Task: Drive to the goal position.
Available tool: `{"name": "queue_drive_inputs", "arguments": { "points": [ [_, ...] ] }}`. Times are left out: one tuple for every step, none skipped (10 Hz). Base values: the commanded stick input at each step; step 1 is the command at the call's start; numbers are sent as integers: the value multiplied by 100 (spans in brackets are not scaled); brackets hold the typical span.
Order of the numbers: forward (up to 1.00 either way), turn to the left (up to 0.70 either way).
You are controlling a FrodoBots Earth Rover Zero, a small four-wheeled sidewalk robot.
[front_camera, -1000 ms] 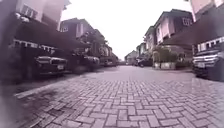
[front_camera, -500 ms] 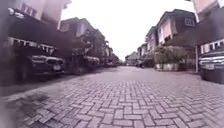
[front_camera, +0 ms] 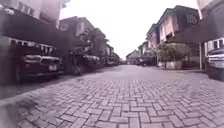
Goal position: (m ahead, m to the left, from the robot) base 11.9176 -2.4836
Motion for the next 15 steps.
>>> {"name": "queue_drive_inputs", "arguments": {
  "points": [
    [69, 3],
    [69, 3],
    [69, 3],
    [69, 3],
    [69, 3],
    [69, 3],
    [69, 3],
    [69, 3],
    [69, 3],
    [69, 3],
    [69, 3],
    [69, 3],
    [69, 3],
    [69, 3],
    [69, 3]
  ]
}}
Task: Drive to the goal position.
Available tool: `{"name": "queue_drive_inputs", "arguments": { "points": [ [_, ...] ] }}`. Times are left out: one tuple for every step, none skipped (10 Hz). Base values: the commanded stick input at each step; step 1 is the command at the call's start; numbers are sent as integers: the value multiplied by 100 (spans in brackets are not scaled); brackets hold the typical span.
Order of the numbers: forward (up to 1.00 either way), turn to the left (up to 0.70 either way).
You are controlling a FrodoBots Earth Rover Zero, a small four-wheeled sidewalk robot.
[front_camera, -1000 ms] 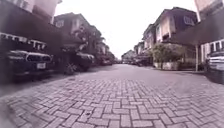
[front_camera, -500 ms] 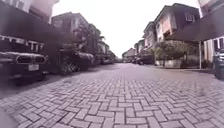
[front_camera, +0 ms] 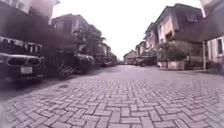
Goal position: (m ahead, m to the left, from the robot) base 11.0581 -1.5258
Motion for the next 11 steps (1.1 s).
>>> {"name": "queue_drive_inputs", "arguments": {
  "points": [
    [69, -5],
    [69, -32],
    [69, -30],
    [69, -18],
    [69, 3],
    [69, 3],
    [69, 3],
    [69, 3],
    [69, 3],
    [69, 3],
    [69, 3]
  ]
}}
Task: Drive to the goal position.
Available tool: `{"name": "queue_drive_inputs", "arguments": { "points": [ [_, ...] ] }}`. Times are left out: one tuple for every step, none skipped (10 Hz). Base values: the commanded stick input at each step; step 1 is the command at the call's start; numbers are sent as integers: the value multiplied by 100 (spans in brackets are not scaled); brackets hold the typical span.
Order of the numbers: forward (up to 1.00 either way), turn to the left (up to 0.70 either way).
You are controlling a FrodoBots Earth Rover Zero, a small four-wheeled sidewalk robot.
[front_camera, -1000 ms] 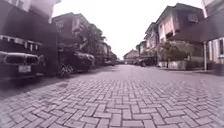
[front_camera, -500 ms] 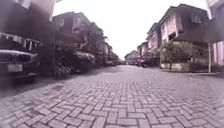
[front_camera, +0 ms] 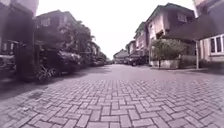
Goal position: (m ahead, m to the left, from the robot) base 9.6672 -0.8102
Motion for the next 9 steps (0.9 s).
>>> {"name": "queue_drive_inputs", "arguments": {
  "points": [
    [69, 3],
    [69, 3],
    [69, 3],
    [69, 3],
    [69, 3],
    [69, 3],
    [69, 3],
    [69, 3],
    [69, 3]
  ]
}}
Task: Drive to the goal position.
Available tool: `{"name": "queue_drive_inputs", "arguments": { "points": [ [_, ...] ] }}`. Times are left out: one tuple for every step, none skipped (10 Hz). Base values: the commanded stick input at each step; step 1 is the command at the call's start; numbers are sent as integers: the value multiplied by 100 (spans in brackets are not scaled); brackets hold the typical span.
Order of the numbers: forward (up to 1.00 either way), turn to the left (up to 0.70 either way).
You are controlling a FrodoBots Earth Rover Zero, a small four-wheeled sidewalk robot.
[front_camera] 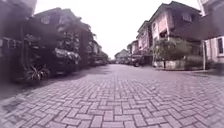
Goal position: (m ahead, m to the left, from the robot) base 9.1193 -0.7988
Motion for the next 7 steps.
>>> {"name": "queue_drive_inputs", "arguments": {
  "points": [
    [69, 3],
    [69, 3],
    [69, 3],
    [69, 3],
    [69, 3],
    [69, 3],
    [69, 3]
  ]
}}
